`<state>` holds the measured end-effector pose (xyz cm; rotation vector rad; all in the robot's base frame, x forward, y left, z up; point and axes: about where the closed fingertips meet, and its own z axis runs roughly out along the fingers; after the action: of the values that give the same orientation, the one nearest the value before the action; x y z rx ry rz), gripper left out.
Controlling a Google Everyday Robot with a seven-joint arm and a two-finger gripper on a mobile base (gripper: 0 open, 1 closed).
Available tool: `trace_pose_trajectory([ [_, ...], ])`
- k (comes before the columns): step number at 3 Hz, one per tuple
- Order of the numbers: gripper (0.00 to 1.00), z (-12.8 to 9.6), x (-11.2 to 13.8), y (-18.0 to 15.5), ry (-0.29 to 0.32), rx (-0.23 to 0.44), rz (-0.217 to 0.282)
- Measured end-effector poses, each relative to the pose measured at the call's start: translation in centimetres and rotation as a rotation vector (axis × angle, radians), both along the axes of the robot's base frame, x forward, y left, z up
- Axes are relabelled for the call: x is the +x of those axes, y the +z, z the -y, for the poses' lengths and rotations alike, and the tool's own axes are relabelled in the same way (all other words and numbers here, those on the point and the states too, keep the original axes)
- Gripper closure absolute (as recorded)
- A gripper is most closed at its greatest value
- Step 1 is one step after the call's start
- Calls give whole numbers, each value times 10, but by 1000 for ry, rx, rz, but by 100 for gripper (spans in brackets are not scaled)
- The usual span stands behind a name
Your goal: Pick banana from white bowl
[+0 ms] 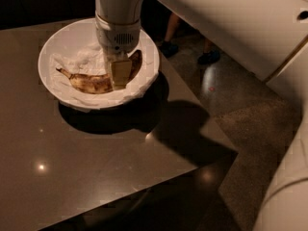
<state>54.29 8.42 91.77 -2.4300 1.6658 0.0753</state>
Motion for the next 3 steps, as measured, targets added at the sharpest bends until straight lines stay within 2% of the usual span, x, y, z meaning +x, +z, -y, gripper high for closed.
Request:
trace_pose_trajectory([
  [3, 100, 14, -81, 34, -54, -14, 62],
])
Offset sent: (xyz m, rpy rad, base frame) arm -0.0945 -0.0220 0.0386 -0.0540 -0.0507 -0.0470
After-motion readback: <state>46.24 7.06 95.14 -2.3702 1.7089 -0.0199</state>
